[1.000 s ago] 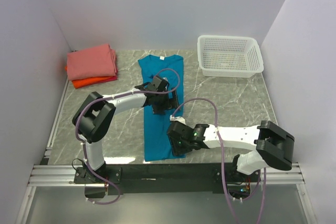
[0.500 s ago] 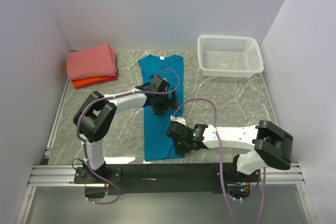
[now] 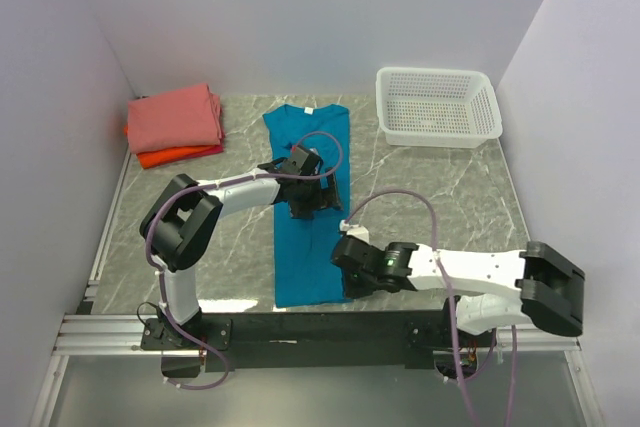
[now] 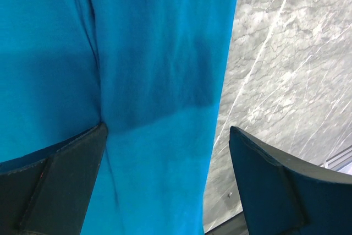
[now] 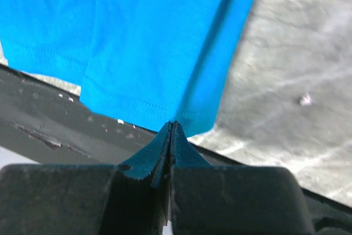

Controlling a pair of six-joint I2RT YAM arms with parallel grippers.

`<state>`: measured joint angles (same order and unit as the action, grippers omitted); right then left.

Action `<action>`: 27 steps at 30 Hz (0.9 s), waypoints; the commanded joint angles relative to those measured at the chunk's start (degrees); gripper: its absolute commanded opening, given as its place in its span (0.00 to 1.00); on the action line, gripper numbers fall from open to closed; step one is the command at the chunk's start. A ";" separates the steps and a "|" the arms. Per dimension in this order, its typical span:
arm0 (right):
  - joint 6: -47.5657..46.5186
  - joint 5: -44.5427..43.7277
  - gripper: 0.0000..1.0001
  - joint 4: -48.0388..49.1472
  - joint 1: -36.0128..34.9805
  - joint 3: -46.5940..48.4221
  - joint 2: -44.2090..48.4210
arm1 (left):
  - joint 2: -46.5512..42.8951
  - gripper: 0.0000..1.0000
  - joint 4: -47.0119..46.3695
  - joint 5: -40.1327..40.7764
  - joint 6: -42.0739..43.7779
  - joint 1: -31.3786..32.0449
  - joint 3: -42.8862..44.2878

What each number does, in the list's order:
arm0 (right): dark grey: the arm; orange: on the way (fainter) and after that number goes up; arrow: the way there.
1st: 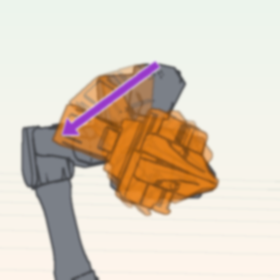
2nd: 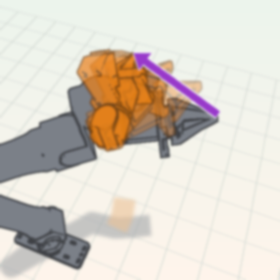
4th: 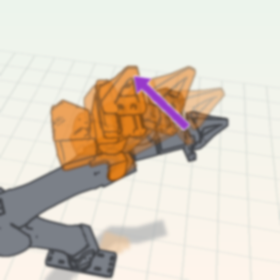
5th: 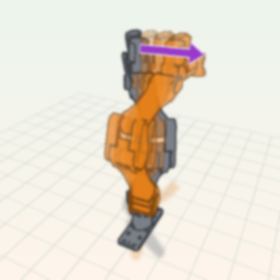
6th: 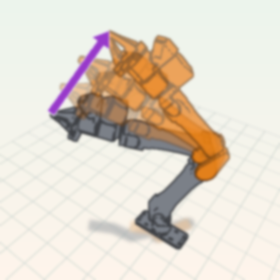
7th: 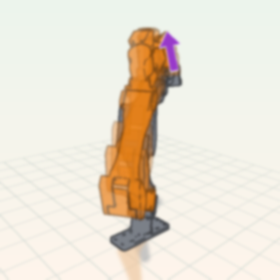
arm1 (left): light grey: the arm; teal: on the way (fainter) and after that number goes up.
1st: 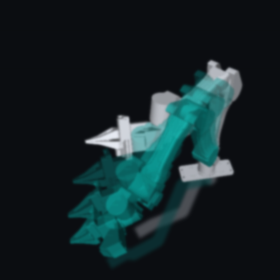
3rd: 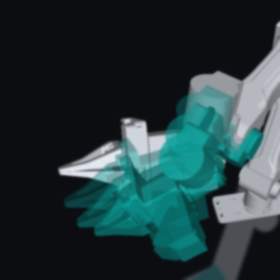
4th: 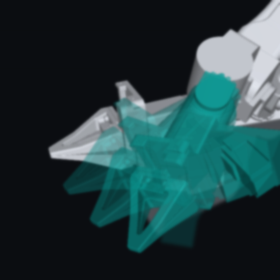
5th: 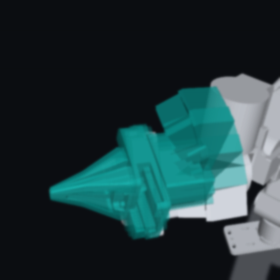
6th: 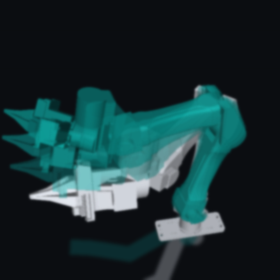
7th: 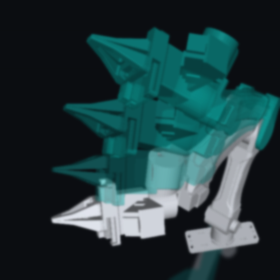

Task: Fold and stack the t-shirts
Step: Fold the tshirt

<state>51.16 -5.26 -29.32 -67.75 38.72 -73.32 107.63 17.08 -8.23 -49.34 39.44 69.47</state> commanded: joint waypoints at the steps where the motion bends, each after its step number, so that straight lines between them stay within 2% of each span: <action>1: 3.07 -1.86 0.00 -2.66 -0.55 -1.89 4.67 | 0.56 1.00 -0.03 1.20 -0.14 -0.42 0.84; 13: 5.28 -1.70 0.00 -4.61 -0.55 -6.37 9.16 | 0.91 0.99 -0.03 -0.03 0.12 -0.42 1.54; 15: 4.83 -0.81 0.08 -3.38 -0.55 -6.20 8.72 | 0.82 1.00 -0.03 -0.30 0.04 -0.42 1.54; 16: 4.13 0.93 0.21 -1.55 -0.55 -6.20 8.37 | 0.74 1.00 -0.20 -0.56 0.04 -0.42 1.46; 20: 2.37 5.07 0.44 3.30 -0.55 -6.81 8.72 | 0.38 0.99 -0.03 -1.44 0.56 -0.42 1.72; 24: 1.23 4.38 0.49 2.52 -0.55 -5.68 11.43 | -1.54 1.00 1.28 -2.32 1.18 -0.07 2.51; 27: 1.23 -0.08 0.52 -2.04 -0.37 -3.92 14.33 | -5.76 0.99 3.56 -0.57 1.97 0.98 2.69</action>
<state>53.30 -1.56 -29.23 -67.90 32.45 -62.52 107.33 18.22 -9.21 -48.93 39.35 69.80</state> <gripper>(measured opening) 0.510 0.995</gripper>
